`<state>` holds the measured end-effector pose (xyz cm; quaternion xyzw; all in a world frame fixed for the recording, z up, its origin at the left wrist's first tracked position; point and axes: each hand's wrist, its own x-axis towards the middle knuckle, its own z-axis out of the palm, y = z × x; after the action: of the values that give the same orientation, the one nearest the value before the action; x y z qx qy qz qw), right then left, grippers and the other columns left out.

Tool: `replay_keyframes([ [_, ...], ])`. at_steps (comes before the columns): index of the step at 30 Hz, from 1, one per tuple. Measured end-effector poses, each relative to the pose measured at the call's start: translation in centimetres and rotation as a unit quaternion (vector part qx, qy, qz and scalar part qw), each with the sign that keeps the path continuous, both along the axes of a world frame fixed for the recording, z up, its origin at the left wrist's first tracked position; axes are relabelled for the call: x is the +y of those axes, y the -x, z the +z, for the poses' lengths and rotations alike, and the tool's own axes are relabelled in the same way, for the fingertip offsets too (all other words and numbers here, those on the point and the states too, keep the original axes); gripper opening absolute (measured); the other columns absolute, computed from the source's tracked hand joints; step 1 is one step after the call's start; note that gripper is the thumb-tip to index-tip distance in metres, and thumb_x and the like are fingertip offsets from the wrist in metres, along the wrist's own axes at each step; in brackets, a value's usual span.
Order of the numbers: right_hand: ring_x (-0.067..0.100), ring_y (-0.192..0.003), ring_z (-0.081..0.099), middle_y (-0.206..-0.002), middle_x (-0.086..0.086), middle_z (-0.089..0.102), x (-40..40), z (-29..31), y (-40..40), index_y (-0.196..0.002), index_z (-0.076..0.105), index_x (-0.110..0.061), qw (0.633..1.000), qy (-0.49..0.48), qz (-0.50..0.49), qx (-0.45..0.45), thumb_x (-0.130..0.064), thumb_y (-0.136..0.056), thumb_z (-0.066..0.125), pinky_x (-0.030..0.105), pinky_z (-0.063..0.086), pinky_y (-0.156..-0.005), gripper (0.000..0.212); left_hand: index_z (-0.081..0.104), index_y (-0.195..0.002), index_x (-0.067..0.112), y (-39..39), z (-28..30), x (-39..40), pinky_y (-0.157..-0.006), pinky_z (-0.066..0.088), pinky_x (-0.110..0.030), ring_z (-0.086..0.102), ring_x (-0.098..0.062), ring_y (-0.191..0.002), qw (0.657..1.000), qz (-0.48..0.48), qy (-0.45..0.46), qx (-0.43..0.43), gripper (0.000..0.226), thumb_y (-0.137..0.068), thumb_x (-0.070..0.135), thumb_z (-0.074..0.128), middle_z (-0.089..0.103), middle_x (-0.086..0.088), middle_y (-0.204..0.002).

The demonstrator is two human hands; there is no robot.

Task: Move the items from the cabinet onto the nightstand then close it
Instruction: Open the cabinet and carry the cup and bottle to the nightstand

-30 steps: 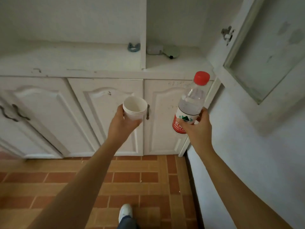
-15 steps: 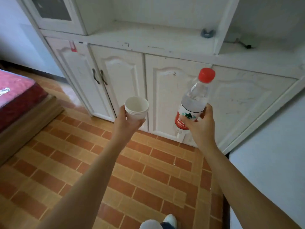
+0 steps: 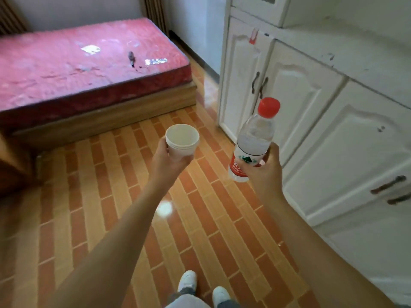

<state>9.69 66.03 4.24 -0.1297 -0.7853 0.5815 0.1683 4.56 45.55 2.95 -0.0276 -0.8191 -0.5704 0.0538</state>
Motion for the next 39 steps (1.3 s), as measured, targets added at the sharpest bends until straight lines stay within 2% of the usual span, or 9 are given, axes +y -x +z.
replay_keyframes([
  [5, 0.010, -0.101, 0.057, -0.111, -0.009, 0.056, -3.1, -1.2, 0.4, -0.118, 0.042, -0.022, 0.990, 0.018, 0.140, -0.016, -0.012, -0.069, 0.078, 0.014, 0.046, -0.077, 0.062, 0.038, -0.131, 0.020, -5.0, -0.9, -4.0, -0.079, 0.041, -0.010, 0.048, -0.008, -0.106, 0.991, 0.135, 0.020, 0.002, 0.070, -0.073, 0.023, 0.076, 0.048, 0.010, -0.116],
  [7, 0.002, -0.096, 0.058, -0.105, -0.016, 0.055, -4.4, -1.8, 0.0, -0.114, 0.041, -0.027, 0.982, 0.022, 0.184, -0.017, -0.011, -0.069, 0.077, 0.009, 0.046, -0.071, 0.060, 0.037, -0.132, 0.021, -7.3, -1.5, -5.4, -0.081, 0.043, -0.014, 0.049, -0.009, -0.107, 0.984, 0.177, 0.020, -0.008, 0.072, -0.073, 0.025, 0.077, 0.049, 0.010, -0.117],
  [9, -0.003, -0.090, 0.057, -0.100, -0.024, 0.053, -5.7, -2.4, -0.8, -0.110, 0.040, -0.030, 0.975, 0.019, 0.221, -0.025, -0.012, -0.069, 0.077, 0.011, 0.045, -0.070, 0.058, 0.037, -0.132, 0.024, -9.6, -2.1, -6.8, -0.084, 0.044, -0.019, 0.048, -0.009, -0.107, 0.975, 0.221, 0.027, -0.022, 0.072, -0.073, 0.027, 0.077, 0.049, 0.012, -0.117],
  [14, -0.006, -0.087, 0.055, -0.096, -0.023, 0.052, -8.8, -3.6, -2.5, -0.110, 0.042, -0.025, 0.955, 0.015, 0.290, -0.052, -0.012, -0.068, 0.078, 0.012, 0.043, -0.070, 0.057, 0.039, -0.127, 0.025, -14.4, -2.7, -9.4, -0.077, 0.042, -0.020, 0.049, -0.008, -0.099, 0.950, 0.306, 0.009, -0.054, 0.066, -0.073, 0.025, 0.077, 0.049, 0.016, -0.105],
  [18, -0.002, -0.093, 0.055, -0.099, -0.021, 0.053, -11.6, -4.0, -3.3, -0.117, 0.043, -0.018, 0.946, 0.012, 0.319, -0.053, -0.014, -0.067, 0.079, 0.017, 0.046, -0.075, 0.062, 0.039, -0.125, 0.029, -17.3, -3.0, -11.5, -0.077, 0.042, -0.020, 0.050, -0.011, -0.103, 0.936, 0.345, 0.005, -0.066, 0.065, -0.072, 0.028, 0.077, 0.050, 0.013, -0.108],
  [22, 0.010, -0.100, 0.057, -0.110, -0.006, 0.057, -14.5, -4.5, -3.4, -0.119, 0.043, -0.019, 0.938, 0.014, 0.342, -0.059, -0.015, -0.066, 0.080, 0.023, 0.047, -0.079, 0.065, 0.038, -0.127, 0.027, -19.4, -3.3, -14.0, -0.083, 0.044, -0.028, 0.050, -0.014, -0.105, 0.923, 0.376, -0.006, -0.085, 0.069, -0.071, 0.030, 0.078, 0.051, 0.009, -0.113],
  [25, 0.002, -0.094, 0.058, -0.102, -0.014, 0.056, -16.9, -4.6, -3.1, -0.118, 0.042, -0.019, 0.929, 0.014, 0.363, -0.068, -0.012, -0.067, 0.079, 0.015, 0.045, -0.074, 0.063, 0.039, -0.127, 0.024, -20.0, -3.9, -16.2, -0.083, 0.044, -0.030, 0.051, -0.015, -0.103, 0.916, 0.390, -0.021, -0.092, 0.075, -0.063, 0.036, 0.076, 0.052, 0.007, -0.112],
  [28, -0.008, -0.086, 0.057, -0.097, -0.020, 0.054, -19.3, -4.7, -2.6, -0.120, 0.040, -0.014, 0.924, 0.007, 0.377, -0.069, -0.006, -0.069, 0.077, 0.008, 0.046, -0.066, 0.063, 0.038, -0.129, 0.024, -20.0, -4.3, -18.5, -0.084, 0.043, -0.030, 0.051, -0.015, -0.104, 0.912, 0.399, -0.024, -0.093, 0.075, -0.066, 0.030, 0.080, 0.051, 0.008, -0.112],
  [39, 0.000, -0.098, 0.055, -0.104, -0.017, 0.052, -26.6, -4.3, 2.5, -0.121, 0.040, -0.015, 0.924, 0.011, 0.379, -0.042, -0.007, -0.067, 0.078, 0.015, 0.045, -0.076, 0.068, 0.040, -0.127, 0.022, -15.4, -4.7, -26.5, -0.085, 0.045, -0.030, 0.052, -0.017, -0.106, 0.907, 0.413, -0.043, -0.072, 0.068, -0.070, 0.022, 0.079, 0.052, 0.006, -0.113],
])
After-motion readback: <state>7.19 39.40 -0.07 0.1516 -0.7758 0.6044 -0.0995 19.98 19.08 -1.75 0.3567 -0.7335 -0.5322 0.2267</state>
